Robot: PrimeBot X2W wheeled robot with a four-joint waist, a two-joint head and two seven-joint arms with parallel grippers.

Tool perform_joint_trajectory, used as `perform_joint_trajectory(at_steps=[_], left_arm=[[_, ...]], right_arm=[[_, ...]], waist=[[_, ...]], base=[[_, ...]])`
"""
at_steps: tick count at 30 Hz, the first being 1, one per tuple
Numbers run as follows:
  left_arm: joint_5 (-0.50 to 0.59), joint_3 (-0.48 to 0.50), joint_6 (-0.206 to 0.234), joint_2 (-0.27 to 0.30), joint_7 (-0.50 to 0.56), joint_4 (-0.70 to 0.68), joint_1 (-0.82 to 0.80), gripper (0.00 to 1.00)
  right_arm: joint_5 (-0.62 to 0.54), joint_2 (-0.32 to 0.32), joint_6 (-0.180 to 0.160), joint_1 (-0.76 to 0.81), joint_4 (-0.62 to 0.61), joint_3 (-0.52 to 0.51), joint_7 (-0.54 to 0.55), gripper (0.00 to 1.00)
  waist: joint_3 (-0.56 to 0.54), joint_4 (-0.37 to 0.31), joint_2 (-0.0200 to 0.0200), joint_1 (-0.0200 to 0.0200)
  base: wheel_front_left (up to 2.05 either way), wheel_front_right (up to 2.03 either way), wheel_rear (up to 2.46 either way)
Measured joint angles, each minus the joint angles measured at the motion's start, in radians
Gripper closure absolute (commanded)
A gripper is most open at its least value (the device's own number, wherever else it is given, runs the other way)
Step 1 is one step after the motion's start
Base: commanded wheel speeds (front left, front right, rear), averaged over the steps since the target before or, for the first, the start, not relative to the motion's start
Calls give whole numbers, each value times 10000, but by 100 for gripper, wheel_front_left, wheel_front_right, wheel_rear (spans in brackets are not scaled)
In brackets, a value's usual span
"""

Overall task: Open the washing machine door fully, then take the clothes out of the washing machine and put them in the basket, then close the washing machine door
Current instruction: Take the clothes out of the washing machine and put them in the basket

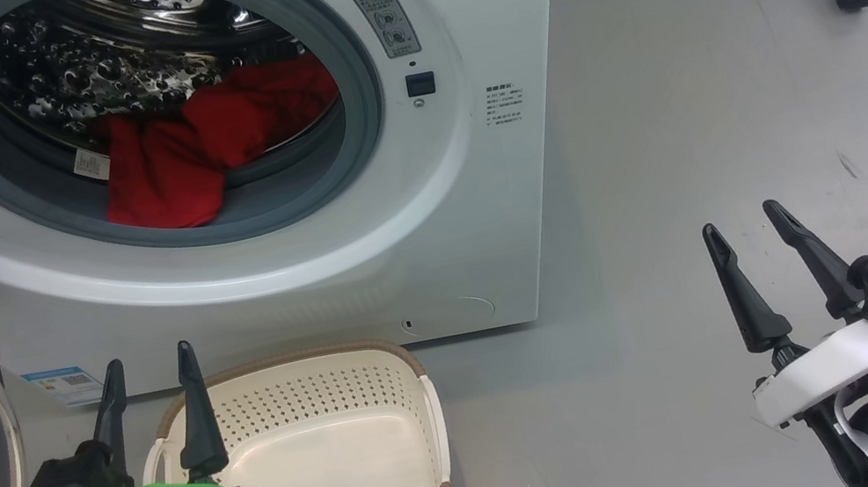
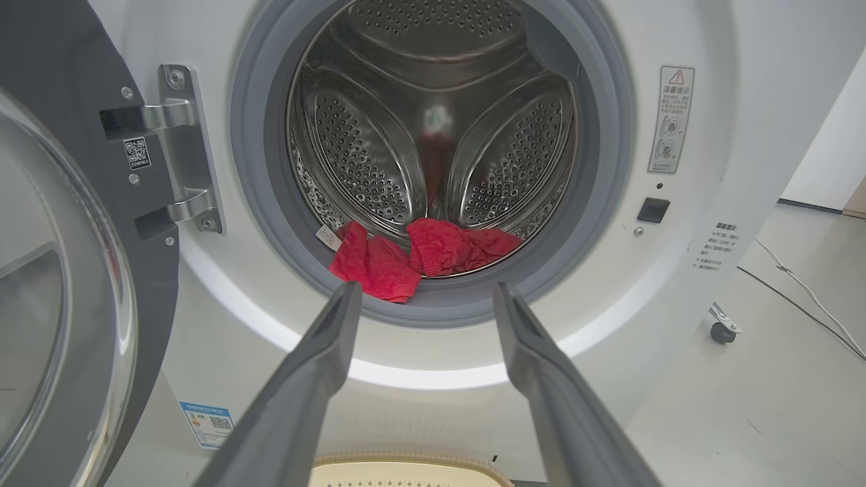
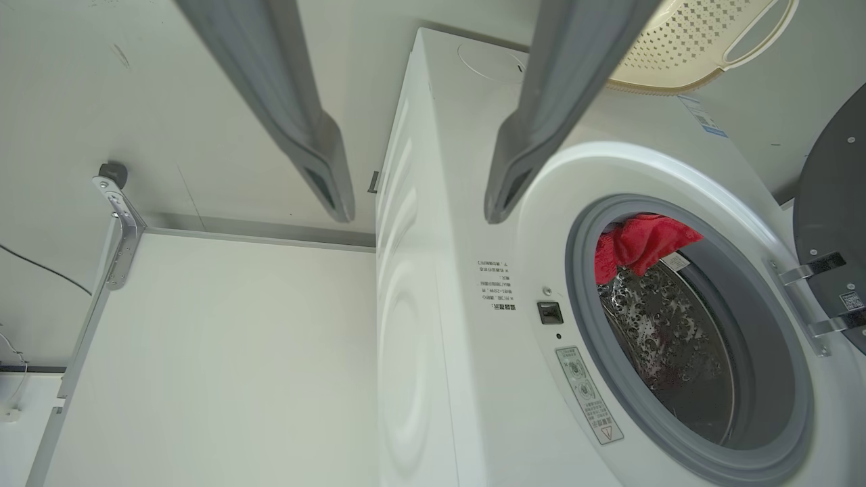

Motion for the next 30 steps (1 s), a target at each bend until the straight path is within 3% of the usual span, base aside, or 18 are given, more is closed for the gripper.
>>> perform_joint_trajectory(at_steps=[30], left_arm=[[13,77,102,0,0,-136,5,0]], right_arm=[[0,33,0,-2,-50,59,0,0]], waist=[[154,-65,0,0]], base=[[0,0,0]])
